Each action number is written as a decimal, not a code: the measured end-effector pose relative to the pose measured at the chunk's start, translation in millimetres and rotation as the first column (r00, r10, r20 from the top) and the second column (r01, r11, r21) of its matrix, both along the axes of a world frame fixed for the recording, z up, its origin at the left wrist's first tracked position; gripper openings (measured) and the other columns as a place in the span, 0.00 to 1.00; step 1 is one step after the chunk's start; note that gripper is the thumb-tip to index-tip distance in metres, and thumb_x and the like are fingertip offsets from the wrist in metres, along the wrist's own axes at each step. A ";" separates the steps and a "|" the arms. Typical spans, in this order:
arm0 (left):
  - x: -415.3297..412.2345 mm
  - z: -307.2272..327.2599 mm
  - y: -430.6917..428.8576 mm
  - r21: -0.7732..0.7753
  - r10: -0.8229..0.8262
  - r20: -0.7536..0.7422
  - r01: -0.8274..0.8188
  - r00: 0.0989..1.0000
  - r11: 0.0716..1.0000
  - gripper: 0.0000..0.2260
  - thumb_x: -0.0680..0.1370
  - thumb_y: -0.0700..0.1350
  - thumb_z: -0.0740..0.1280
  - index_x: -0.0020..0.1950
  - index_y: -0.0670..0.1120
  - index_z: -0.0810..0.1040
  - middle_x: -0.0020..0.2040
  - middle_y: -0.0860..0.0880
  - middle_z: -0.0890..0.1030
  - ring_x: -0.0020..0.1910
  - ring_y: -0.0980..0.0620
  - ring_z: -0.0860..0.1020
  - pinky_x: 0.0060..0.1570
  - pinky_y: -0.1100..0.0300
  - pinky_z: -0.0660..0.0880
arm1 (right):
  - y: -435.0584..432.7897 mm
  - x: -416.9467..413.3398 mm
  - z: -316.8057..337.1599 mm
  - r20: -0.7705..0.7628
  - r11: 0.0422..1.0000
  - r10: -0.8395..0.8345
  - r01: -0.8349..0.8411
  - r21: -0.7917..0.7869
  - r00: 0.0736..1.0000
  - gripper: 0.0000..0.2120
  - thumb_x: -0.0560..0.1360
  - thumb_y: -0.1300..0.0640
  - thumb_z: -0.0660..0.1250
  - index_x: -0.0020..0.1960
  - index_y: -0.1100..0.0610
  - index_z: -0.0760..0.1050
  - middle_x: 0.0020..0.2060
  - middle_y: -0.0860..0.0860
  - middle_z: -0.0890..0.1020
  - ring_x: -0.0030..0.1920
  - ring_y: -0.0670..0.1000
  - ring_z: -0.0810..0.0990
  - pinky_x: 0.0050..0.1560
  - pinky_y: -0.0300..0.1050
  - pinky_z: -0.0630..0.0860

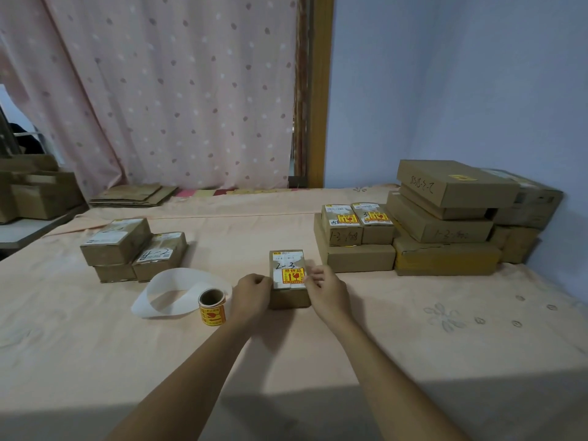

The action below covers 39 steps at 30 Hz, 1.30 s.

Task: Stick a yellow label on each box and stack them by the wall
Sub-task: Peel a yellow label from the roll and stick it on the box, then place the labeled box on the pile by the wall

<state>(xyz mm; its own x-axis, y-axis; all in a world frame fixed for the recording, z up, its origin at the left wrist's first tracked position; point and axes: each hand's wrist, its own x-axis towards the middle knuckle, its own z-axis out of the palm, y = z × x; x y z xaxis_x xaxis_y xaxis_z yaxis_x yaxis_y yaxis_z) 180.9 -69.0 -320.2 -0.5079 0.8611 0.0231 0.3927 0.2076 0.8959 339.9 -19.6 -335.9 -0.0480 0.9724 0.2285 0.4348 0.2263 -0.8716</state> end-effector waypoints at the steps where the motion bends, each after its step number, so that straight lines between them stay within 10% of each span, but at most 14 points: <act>1: 1.7 -1.3 -1.9 0.011 -0.008 0.030 0.007 1.000 1.000 0.11 0.77 0.46 0.63 0.49 0.44 0.84 0.47 0.48 0.84 0.48 0.48 0.79 0.43 0.56 0.74 | -2.5 0.4 -0.6 -0.025 1.000 0.001 -0.001 -0.009 1.000 0.06 0.78 0.52 0.69 0.55 0.50 0.78 0.51 0.45 0.84 0.55 0.47 0.82 0.54 0.44 0.77; 14: 44.9 42.1 -4.5 0.434 -0.051 0.333 -0.105 0.942 0.895 0.15 0.81 0.51 0.64 0.67 0.54 0.79 0.62 0.56 0.78 0.61 0.57 0.75 0.58 0.59 0.71 | -7.8 9.9 68.8 -0.275 0.978 0.125 -0.071 0.198 0.953 0.15 0.78 0.56 0.70 0.64 0.51 0.78 0.61 0.45 0.78 0.56 0.40 0.78 0.53 0.32 0.74; 23: 97.1 71.1 45.2 0.574 -0.245 0.163 0.110 0.956 0.812 0.20 0.75 0.37 0.72 0.65 0.52 0.81 0.58 0.54 0.83 0.55 0.59 0.81 0.56 0.60 0.79 | 24.8 68.4 95.4 -0.354 0.964 0.002 0.092 0.249 0.935 0.16 0.80 0.57 0.67 0.67 0.48 0.76 0.61 0.43 0.80 0.61 0.43 0.79 0.57 0.38 0.77; 39: 160.4 77.3 167.3 0.357 -0.217 -0.226 0.288 0.950 0.888 0.13 0.79 0.47 0.69 0.63 0.51 0.81 0.58 0.54 0.83 0.54 0.55 0.78 0.54 0.58 0.76 | 118.8 146.2 96.8 -0.305 0.987 -0.139 0.156 0.031 0.942 0.20 0.79 0.62 0.67 0.69 0.52 0.75 0.57 0.47 0.80 0.61 0.48 0.79 0.48 0.37 0.71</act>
<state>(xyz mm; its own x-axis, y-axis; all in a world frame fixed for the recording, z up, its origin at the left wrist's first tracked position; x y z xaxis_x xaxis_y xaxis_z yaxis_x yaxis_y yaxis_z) 341.4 98.3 -242.8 -0.2310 0.8659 0.4436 0.5435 -0.2634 0.7971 486.1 99.2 -239.1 0.1743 0.9491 0.2623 0.1863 0.2297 -0.9553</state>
